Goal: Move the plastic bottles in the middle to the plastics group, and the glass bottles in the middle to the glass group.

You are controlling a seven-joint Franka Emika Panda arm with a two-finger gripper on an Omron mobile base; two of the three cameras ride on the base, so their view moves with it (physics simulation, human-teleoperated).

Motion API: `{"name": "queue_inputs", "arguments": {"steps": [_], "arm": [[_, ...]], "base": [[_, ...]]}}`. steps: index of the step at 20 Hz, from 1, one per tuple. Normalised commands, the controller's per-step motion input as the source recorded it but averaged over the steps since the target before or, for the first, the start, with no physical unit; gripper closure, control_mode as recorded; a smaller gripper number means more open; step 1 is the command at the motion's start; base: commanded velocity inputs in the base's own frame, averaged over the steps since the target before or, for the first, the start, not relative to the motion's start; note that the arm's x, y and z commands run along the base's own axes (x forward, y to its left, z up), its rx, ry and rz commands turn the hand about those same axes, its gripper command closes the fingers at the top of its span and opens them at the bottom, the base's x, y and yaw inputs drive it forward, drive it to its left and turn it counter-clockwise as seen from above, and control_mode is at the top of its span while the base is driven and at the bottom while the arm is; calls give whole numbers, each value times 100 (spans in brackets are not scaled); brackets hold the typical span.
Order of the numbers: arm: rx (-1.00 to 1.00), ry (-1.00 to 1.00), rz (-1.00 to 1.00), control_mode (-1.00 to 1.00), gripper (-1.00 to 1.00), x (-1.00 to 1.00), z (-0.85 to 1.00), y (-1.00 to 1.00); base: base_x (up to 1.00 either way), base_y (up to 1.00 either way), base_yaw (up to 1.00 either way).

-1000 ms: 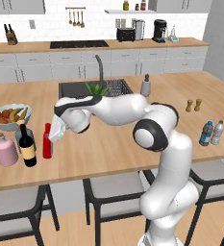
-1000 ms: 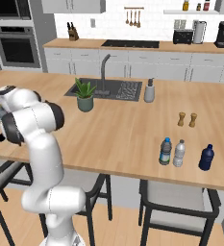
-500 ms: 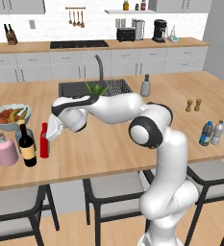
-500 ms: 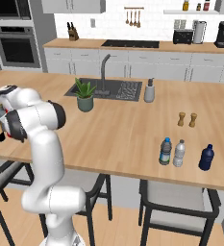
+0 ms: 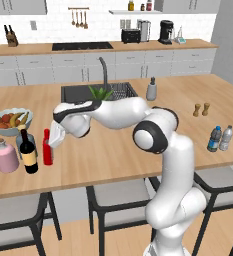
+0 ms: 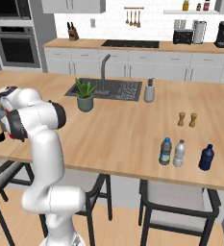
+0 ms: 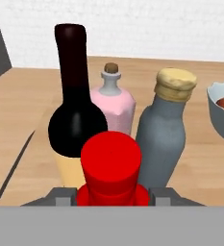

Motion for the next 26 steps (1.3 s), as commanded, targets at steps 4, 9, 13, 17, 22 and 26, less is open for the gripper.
{"name": "queue_inputs", "arguments": {"steps": [4,9,13,17,22,26], "arm": [[-10,0,0,-100,100,15,0,7],[0,-2,0,-100,100,11,0,4],[0,-9,0,-100,100,13,0,3],[0,-3,0,-100,100,0,-3,0],[0,-3,0,-100,100,0,-38,1],[0,0,0,-100,100,0,-61,0]], "base": [[0,0,0],[0,0,0],[0,0,0],[0,0,0],[0,0,0],[0,0,0]]}}
